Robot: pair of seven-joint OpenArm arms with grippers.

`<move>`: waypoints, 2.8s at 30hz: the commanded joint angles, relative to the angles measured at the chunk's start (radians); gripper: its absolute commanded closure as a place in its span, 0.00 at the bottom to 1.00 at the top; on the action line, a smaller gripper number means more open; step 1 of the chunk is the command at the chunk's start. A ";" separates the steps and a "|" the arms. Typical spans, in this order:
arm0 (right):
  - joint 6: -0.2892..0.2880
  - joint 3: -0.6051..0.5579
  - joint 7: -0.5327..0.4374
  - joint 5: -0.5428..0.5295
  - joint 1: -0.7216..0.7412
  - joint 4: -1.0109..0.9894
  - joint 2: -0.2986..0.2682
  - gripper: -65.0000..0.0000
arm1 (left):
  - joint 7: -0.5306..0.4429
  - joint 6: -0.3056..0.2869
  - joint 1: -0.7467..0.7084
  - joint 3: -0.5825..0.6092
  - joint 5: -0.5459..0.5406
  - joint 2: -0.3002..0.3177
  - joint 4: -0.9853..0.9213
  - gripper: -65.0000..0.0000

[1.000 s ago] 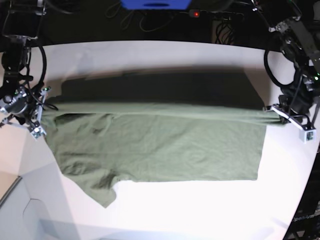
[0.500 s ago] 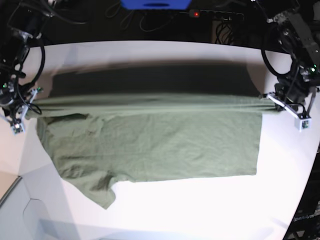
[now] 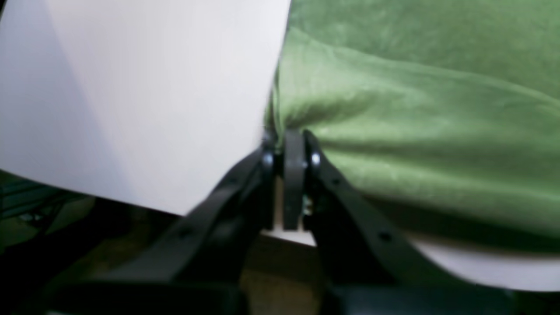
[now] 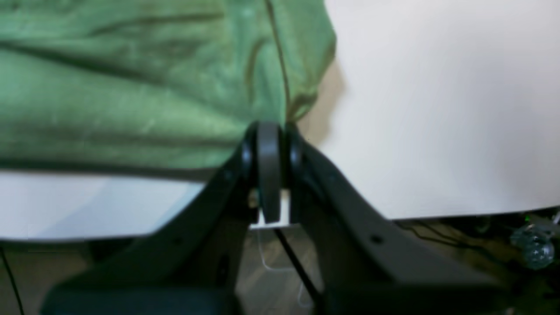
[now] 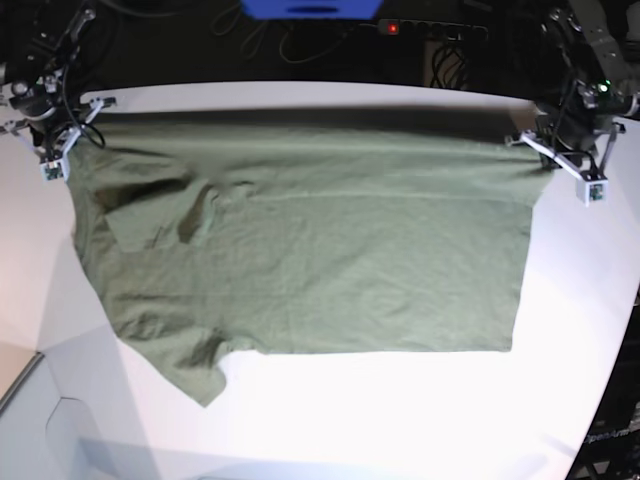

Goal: Layout the t-shirt on the table in an organized manner, then fold the t-shirt properly
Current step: 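Lift the folded edge with both grippers and pull it back flat, then lower the shirt edge with both grippers and open them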

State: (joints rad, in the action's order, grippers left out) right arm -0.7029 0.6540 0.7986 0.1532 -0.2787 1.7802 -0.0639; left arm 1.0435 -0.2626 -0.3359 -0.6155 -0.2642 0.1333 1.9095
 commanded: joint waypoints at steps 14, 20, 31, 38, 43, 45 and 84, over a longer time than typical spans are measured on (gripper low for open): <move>0.005 -0.001 -0.011 0.001 -0.061 0.019 0.008 1.00 | -0.133 0.006 -0.001 -0.005 0.001 0.021 -0.253 1.00; 0.005 -0.001 -0.012 0.001 -0.066 0.019 0.008 1.00 | -0.133 0.006 -0.001 -0.005 0.001 0.021 -0.245 1.00; 0.005 -0.001 -0.012 0.001 -0.067 0.019 0.005 1.00 | -0.133 0.006 -0.025 -0.007 0.001 0.022 -0.244 1.00; 0.005 -0.001 -0.012 0.001 -0.063 0.019 0.005 0.95 | -0.130 0.006 -0.033 -0.007 0.001 0.022 -0.244 1.00; 0.005 -0.001 -0.012 0.001 -0.060 0.019 0.005 0.85 | -0.128 0.006 -0.033 -0.008 0.001 0.019 -0.244 1.00; 0.005 -0.001 -0.012 0.001 -0.058 0.019 0.005 0.84 | -0.127 0.006 -0.033 -0.008 0.001 0.021 -0.244 0.99; 0.005 0.079 -0.012 0.000 -0.012 0.027 0.003 0.48 | -0.122 0.009 -0.056 -0.097 0.003 0.010 -0.137 0.66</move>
State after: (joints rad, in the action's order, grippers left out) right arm -0.7036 0.7231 0.7986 0.1467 -0.2935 1.7863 -0.0463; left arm 0.9367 -0.2584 -0.3950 -0.7029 -0.2623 0.1318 1.7561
